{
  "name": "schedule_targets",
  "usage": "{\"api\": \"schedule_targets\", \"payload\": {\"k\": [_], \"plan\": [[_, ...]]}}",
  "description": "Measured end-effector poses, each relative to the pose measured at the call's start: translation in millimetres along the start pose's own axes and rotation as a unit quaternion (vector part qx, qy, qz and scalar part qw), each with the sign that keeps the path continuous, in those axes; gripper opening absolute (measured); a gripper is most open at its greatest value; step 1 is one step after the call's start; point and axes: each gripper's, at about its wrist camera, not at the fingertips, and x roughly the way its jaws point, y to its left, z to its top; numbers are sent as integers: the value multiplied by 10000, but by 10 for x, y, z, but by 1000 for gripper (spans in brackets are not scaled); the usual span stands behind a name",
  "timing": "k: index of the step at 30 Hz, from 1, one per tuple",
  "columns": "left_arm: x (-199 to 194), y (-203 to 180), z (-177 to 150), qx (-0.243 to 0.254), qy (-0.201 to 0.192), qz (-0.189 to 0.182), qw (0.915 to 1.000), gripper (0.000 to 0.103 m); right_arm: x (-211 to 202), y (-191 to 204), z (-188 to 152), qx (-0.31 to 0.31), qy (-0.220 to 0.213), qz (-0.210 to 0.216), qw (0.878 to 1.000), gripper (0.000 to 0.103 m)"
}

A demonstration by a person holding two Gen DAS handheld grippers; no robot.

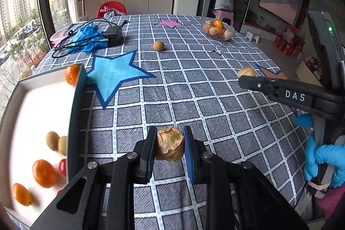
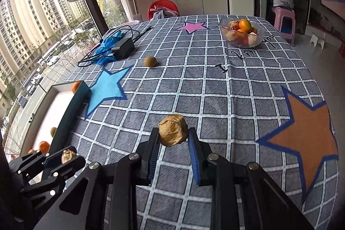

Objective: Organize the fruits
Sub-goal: 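Grasp a crumpled tan husk fruit with the left tool while the right tool grasps another, then carry both husk fruits over the white tray with both tools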

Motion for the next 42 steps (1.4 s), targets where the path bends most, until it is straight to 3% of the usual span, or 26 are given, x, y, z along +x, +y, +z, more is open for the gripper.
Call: {"api": "schedule_targets", "payload": {"k": [14,25,34,42], "plan": [[-592,504,-84,-187,-466,315,9982,26,-235,639,-43,-294,-45,274,9992,28],[-876,1180,-114,-593,-660,745,9933,26,-89,1208,46,-530,123,651,9964,28],[-858,1678,-212,-880,-558,1029,9892,26,143,1716,111,-871,300,866,9920,28],[-722,1890,-326,-961,-372,1185,9876,26,401,2148,110,-1094,550,1162,9857,28]]}}
